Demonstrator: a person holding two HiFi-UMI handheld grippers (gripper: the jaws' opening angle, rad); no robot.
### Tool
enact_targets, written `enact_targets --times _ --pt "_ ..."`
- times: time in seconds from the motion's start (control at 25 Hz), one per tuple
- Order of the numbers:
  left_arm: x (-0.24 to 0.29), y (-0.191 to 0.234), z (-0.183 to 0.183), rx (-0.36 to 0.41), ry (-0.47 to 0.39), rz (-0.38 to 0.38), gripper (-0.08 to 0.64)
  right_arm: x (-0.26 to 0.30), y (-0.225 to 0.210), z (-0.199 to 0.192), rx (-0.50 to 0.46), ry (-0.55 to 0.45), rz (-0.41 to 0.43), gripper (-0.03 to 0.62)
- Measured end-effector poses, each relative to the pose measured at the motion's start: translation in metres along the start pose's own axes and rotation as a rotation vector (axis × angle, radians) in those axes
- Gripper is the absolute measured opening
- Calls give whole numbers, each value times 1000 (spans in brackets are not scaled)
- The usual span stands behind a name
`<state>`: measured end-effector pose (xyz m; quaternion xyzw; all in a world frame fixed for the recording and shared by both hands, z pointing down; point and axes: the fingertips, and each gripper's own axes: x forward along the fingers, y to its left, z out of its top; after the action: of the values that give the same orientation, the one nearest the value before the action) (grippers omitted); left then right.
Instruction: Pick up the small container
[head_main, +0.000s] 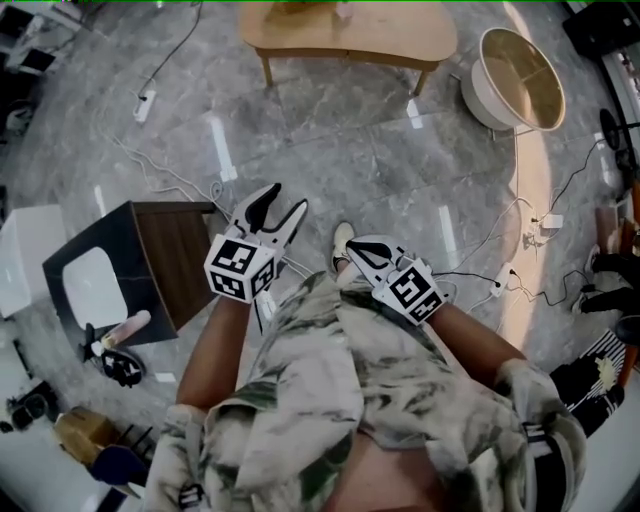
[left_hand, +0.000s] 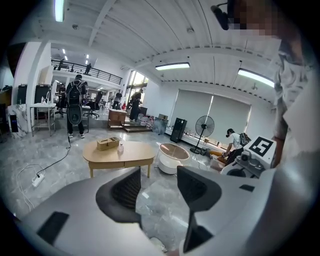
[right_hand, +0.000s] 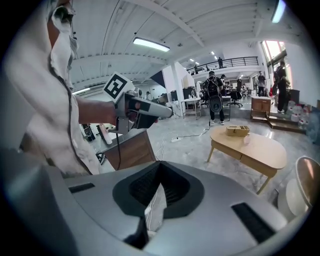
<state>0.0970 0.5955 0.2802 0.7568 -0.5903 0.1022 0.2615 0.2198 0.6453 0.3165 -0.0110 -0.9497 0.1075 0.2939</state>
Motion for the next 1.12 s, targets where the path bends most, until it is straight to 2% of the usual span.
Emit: enact_targets --times 0.32,0.6,0.76,0.92,1.12 --pt "69 30 44 16 6 -7 233 -2 -83 14 19 0 -59 21" --pt "125 60 80 74 9 -69 233 12 -137 29 57 -12 -144 21" --pt "154 85 103 79 -17 -116 233 23 -171 41 106 -2 -230 21" --pt "186 119 130 104 -14 -155 233 37 -208 64 173 -1 -289 21" --pt "227 182 161 120 5 -184 233 80 -255 106 200 7 -316 21"
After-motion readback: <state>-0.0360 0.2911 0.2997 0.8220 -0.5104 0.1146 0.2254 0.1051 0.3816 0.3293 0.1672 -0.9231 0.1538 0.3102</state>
